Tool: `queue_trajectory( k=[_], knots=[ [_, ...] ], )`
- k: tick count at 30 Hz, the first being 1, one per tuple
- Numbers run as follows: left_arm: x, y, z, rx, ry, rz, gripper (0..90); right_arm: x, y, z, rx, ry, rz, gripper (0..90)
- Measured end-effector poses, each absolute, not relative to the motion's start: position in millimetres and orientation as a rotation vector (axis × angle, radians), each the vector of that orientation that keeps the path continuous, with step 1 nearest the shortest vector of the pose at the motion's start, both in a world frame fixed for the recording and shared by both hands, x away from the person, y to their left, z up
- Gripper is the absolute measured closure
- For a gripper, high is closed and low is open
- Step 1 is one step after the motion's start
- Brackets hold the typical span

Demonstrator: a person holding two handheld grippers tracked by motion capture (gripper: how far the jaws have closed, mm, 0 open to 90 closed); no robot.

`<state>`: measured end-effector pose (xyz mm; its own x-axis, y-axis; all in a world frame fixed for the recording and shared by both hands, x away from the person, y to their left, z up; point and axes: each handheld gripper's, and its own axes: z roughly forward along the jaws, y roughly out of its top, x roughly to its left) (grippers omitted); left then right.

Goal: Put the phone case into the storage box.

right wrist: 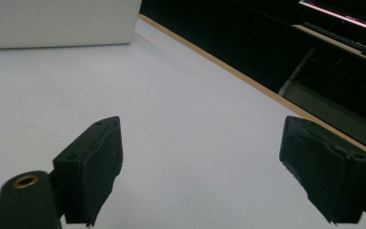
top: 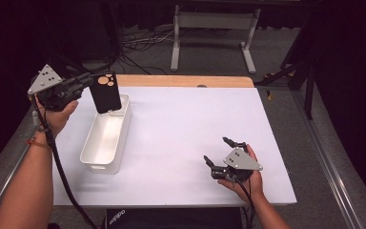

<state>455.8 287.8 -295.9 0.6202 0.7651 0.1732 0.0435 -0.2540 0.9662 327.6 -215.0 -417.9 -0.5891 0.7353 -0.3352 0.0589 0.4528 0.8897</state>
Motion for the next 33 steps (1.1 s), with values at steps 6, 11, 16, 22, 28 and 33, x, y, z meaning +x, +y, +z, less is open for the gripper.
queue_trajectory(
  k=[6,11,16,22,28,33],
  knots=[
    [469,282,-305,1.734,0.684,0.786,81.3,328,-216,-418,0.674,1.963,1.161,15.8],
    [475,280,-312,1.748,0.702,0.811,81.3,327,-214,-419,0.669,1.97,1.159,15.8],
    [485,278,-323,1.745,0.712,0.801,81.3,324,-213,-418,0.649,1.974,1.155,15.8],
    [494,273,-332,1.755,0.704,0.789,81.3,324,-213,-418,0.652,1.974,1.159,15.8],
    [503,270,-347,1.772,0.708,0.783,81.3,324,-212,-419,0.645,1.979,1.144,15.9],
    [509,271,-358,1.773,0.7,0.775,81.3,325,-208,-420,0.642,1.986,1.13,16.0]
  ],
)
